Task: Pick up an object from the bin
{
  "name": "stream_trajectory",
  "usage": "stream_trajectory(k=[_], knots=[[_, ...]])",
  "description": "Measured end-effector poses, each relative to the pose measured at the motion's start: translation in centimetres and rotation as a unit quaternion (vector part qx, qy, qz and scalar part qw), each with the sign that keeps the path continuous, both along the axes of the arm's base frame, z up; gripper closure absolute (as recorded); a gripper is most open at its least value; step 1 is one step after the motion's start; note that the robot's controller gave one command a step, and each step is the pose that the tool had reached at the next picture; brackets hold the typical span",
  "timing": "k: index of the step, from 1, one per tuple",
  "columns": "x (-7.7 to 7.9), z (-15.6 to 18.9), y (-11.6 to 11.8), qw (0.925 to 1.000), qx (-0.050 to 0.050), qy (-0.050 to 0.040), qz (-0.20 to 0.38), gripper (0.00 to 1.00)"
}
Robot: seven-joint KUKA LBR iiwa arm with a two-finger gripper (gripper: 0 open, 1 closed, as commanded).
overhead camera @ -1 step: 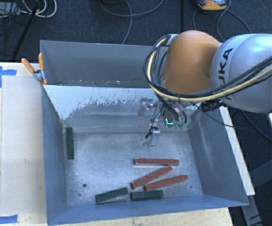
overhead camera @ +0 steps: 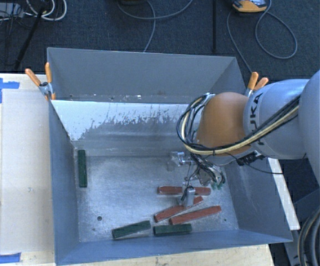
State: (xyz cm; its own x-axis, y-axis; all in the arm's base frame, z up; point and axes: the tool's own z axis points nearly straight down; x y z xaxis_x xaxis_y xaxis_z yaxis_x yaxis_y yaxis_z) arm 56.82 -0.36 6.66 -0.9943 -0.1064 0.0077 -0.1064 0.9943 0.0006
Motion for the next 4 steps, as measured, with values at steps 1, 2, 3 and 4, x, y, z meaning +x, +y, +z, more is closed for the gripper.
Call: stream_trajectory(k=[1, 2, 3, 4], knots=[[0.2, 0.3, 0.1, 1.0000, 0.000, -0.0041, -0.001, 1.00], [0.2, 7.2, 1.7, 0.9766, 0.001, -0.0064, 0.215, 1.00], [1.2, 6.3, -2.2, 0.9696, 0.001, -0.0042, 0.245, 1.00], [3.1, 14.1, -0.7, 0.9711, 0.000, -0.0088, 0.238, 1.00]])
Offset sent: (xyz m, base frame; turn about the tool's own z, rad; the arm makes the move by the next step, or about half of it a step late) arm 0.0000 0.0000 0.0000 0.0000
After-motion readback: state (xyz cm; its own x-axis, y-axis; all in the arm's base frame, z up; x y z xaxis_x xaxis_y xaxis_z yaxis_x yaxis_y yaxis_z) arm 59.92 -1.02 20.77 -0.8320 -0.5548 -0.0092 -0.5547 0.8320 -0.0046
